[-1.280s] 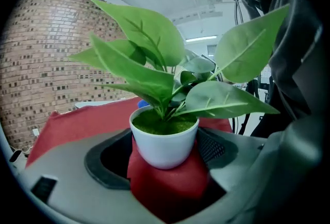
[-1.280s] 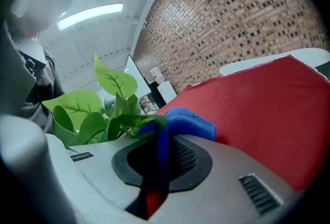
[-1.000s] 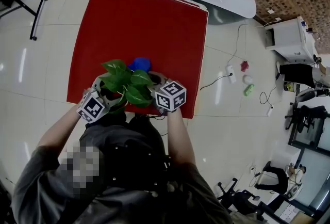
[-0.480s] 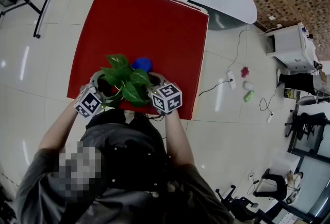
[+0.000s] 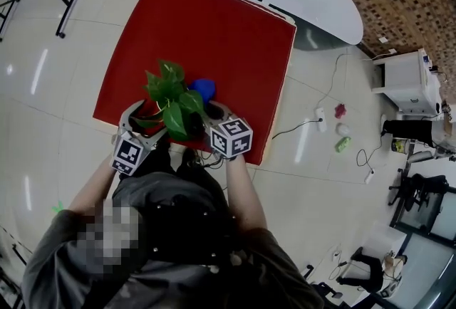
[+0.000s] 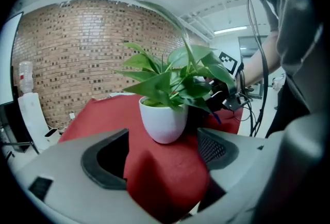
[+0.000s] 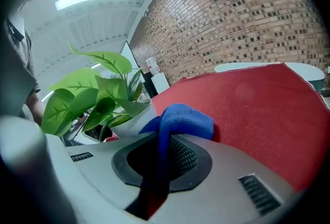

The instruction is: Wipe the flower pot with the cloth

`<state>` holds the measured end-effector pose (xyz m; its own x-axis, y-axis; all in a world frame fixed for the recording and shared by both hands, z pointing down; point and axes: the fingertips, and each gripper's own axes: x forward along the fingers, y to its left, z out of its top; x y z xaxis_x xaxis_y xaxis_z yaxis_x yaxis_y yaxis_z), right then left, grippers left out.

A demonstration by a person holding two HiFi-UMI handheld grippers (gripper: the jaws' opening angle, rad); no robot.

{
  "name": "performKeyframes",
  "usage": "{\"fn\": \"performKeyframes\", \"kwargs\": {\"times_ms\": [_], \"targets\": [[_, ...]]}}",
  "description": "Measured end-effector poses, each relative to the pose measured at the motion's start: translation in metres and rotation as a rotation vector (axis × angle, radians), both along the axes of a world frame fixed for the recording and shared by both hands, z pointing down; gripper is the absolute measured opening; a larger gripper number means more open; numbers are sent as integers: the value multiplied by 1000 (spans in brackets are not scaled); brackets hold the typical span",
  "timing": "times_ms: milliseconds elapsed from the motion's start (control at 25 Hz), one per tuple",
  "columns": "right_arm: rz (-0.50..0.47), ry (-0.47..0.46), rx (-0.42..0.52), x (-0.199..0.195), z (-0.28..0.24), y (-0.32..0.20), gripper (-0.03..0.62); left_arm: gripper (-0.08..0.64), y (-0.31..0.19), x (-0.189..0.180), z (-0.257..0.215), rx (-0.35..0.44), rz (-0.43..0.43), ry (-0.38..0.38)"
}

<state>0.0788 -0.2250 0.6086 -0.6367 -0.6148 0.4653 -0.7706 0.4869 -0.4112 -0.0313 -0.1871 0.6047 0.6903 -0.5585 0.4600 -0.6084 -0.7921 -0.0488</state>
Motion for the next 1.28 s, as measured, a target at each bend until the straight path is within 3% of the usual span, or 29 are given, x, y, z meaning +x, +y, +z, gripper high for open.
{"fn": "performKeyframes", "kwargs": {"times_ms": [200, 480, 760, 880, 1000, 1280], "targets": [[-43, -3, 2, -5, 0, -4, 57, 426, -16, 23, 5, 82, -77, -74], [-88, -21, 5, -8, -3, 4, 57, 426, -33, 32, 4, 123, -174, -79], [-96, -25, 9, -14, -4, 6, 57, 431, -35, 38, -1, 126, -149, -8], [-62, 9, 44, 2, -11, 1, 57, 426, -33, 41, 0, 116, -94, 5], [-61, -10, 88, 15, -34, -8, 57, 425, -29, 39, -2, 101, 15, 24], [-249, -102, 82, -20, -66, -17, 57, 423, -16, 31, -18, 70, 310, 64]]}}
